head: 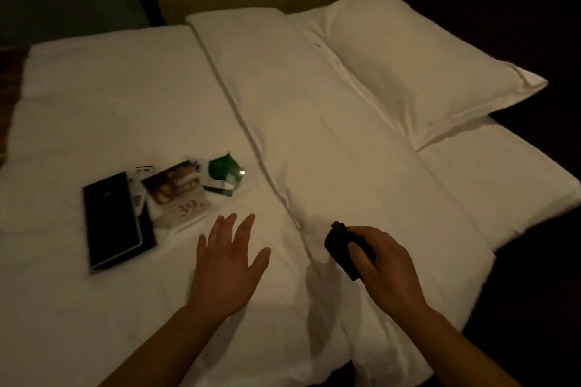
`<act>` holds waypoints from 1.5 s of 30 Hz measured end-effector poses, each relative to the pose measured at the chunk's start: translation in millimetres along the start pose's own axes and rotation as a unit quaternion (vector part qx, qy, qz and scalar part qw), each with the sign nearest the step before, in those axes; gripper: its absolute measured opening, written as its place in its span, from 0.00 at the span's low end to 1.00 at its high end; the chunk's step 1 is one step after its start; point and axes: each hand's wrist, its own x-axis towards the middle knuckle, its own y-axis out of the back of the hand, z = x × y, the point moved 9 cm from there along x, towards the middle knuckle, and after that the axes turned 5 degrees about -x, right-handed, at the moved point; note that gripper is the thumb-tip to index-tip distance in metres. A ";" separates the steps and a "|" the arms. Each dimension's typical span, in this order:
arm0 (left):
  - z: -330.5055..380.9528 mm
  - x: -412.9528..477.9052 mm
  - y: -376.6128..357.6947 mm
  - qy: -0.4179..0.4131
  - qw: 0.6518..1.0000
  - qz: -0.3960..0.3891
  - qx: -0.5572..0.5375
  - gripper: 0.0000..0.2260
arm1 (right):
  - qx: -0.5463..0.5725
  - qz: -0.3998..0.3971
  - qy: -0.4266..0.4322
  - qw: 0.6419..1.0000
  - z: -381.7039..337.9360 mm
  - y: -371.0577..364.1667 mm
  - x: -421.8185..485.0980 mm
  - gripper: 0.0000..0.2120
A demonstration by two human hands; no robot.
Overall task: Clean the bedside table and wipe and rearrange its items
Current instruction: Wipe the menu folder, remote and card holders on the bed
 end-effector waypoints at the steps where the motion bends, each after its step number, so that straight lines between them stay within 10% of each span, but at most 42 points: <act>1: -13.7 1.3 7.4 0.009 1.000 0.005 -0.003 0.31 | -0.001 -0.006 0.008 1.000 -14.5 -9.4 6.9 0.13; 22: -144.5 46.2 115.0 0.039 0.975 0.191 -0.110 0.30 | 0.083 -0.023 0.002 0.996 -145.8 -96.1 72.4 0.11; 25: -176.4 78.6 96.9 0.161 0.916 0.149 -0.336 0.27 | 0.204 -0.035 -0.108 0.972 -139.0 -116.4 82.5 0.07; 28: -187.2 99.1 61.6 0.256 0.771 0.096 -0.575 0.12 | 0.426 -0.101 -0.234 0.868 -139.3 -150.5 87.5 0.09; 30: -190.6 109.1 50.2 0.266 0.757 0.089 -0.591 0.13 | 0.483 -0.129 -0.256 0.827 -146.6 -165.6 94.8 0.14; 45: -109.4 93.7 59.0 0.252 0.685 0.129 -0.671 0.14 | 0.244 -0.072 0.067 0.965 -216.6 -162.5 132.2 0.19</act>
